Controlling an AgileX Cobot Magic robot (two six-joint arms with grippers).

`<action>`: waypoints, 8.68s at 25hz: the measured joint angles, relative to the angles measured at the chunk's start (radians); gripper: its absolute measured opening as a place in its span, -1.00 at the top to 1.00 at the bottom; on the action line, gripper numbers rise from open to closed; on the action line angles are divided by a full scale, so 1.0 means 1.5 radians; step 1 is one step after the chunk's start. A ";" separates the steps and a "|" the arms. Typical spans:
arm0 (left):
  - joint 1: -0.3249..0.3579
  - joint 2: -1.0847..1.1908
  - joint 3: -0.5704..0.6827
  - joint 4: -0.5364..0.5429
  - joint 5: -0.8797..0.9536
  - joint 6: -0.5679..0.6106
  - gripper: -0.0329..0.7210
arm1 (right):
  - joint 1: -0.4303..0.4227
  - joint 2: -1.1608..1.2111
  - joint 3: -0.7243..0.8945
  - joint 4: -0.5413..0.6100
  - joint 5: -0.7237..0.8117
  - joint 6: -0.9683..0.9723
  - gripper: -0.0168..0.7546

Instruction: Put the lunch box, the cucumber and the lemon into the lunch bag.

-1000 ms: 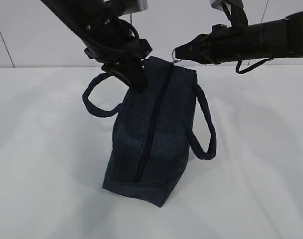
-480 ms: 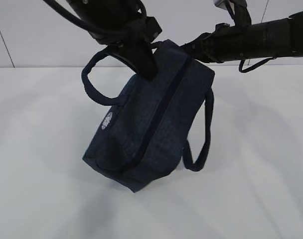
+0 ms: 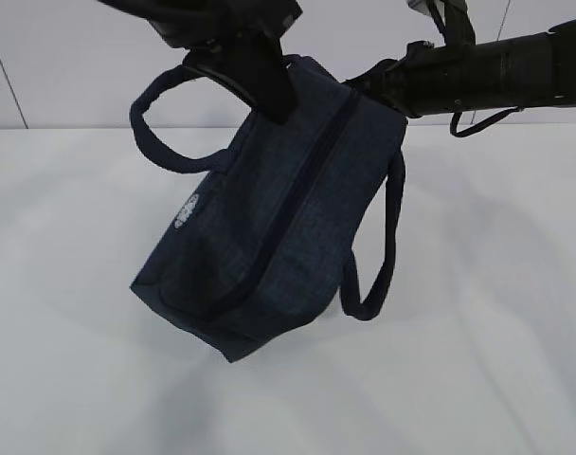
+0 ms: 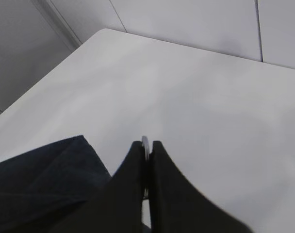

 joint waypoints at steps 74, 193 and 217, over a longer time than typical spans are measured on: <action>0.177 -0.026 -0.003 -0.044 -0.192 -0.035 -0.26 | -0.165 -0.277 -0.419 -0.453 0.228 0.636 0.05; 0.215 -1.179 0.865 0.335 -0.079 -0.204 0.12 | -0.164 -1.330 0.612 -0.927 0.268 0.877 0.23; 0.379 -1.179 0.865 0.335 -0.081 -0.204 0.12 | -0.091 -1.330 0.612 -0.927 0.268 0.877 0.23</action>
